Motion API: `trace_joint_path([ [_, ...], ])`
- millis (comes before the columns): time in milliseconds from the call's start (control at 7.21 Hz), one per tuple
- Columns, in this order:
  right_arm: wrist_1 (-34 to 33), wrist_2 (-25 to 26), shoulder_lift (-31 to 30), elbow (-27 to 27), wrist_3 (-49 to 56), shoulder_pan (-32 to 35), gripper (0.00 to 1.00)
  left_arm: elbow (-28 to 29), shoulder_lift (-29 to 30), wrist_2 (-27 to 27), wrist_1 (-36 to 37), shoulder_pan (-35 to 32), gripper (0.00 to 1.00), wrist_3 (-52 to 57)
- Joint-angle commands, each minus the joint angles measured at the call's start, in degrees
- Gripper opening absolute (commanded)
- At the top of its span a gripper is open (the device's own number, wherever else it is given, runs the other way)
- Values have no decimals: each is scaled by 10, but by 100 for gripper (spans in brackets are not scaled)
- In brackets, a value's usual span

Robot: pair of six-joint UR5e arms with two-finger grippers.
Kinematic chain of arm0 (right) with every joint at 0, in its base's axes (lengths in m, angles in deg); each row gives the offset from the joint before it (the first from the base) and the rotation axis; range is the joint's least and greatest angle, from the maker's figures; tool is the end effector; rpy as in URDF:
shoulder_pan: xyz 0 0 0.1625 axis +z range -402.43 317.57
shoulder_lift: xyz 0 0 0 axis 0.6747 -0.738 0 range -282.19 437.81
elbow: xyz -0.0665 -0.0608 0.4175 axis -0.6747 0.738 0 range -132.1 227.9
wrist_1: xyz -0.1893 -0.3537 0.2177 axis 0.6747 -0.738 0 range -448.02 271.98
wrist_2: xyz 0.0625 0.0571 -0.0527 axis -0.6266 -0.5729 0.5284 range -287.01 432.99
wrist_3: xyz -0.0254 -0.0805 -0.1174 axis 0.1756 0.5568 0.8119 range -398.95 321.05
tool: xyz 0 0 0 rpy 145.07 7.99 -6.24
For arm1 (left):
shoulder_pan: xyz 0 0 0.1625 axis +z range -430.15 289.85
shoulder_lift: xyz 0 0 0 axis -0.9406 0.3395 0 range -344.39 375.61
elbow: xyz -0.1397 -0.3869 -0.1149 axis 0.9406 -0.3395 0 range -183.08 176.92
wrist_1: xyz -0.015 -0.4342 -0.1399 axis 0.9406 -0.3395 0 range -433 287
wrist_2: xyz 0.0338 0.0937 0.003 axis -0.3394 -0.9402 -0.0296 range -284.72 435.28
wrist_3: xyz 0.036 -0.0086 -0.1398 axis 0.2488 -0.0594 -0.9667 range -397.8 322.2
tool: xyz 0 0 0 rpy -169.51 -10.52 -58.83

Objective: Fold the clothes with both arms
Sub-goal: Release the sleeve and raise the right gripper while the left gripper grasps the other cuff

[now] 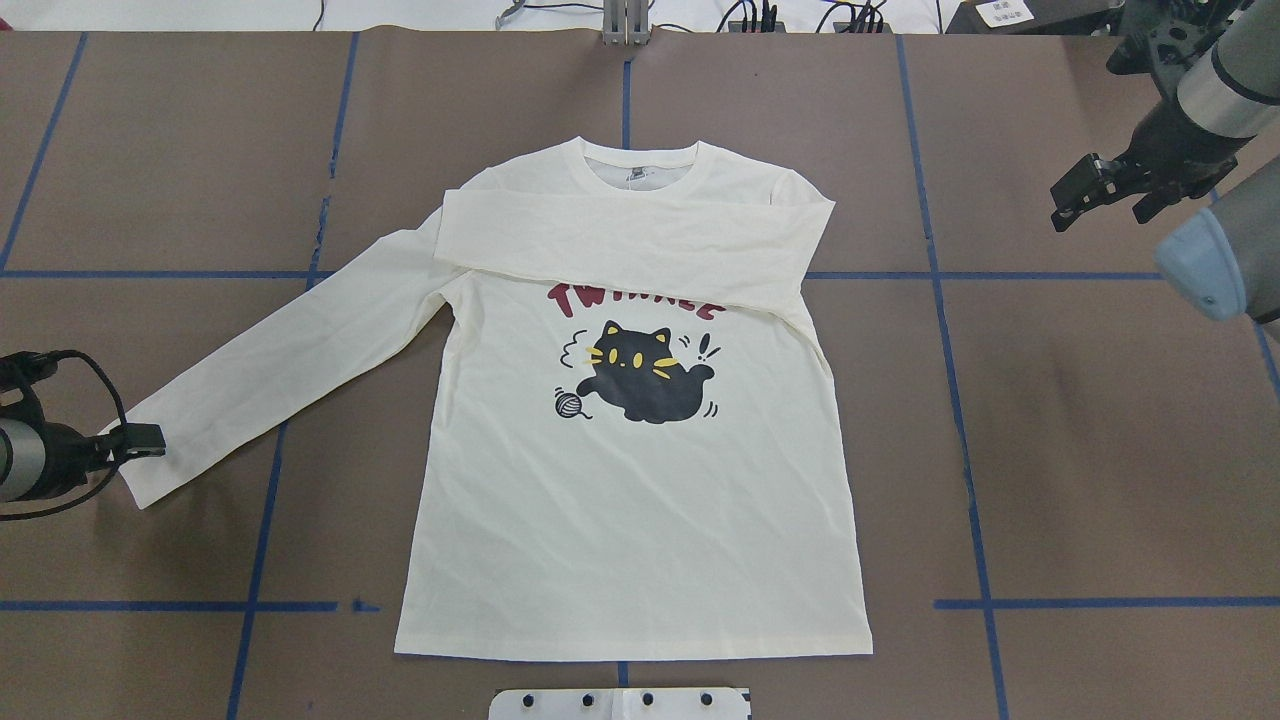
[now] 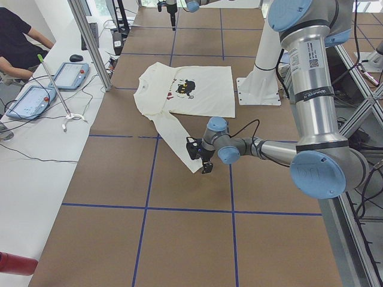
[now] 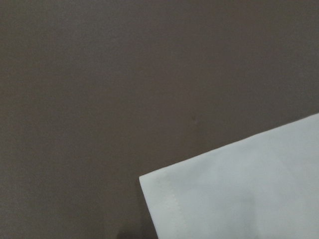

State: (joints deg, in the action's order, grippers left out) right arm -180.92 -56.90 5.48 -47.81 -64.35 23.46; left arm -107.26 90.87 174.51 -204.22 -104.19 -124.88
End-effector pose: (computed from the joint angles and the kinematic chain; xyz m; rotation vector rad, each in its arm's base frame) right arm -0.2335 -0.6213 0.4653 0.0228 -0.7687 -0.1029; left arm 0.3499 -0.3691 0.6232 0.0785 0.7270 -0.4619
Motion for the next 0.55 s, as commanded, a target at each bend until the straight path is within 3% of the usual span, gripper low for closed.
trace_joint_path([
  [0, 0, -7, 0, 0, 0, 5, 100, -4, 0, 0, 0, 0, 82, -4],
  [277, 0, -7, 2, 0, 0, 5, 100, -4, 0, 1, 0, 0, 70, -5],
  [416, 0, -7, 3, 0, 0, 5, 100, -4, 0, 0, 0, 0, 60, -7],
])
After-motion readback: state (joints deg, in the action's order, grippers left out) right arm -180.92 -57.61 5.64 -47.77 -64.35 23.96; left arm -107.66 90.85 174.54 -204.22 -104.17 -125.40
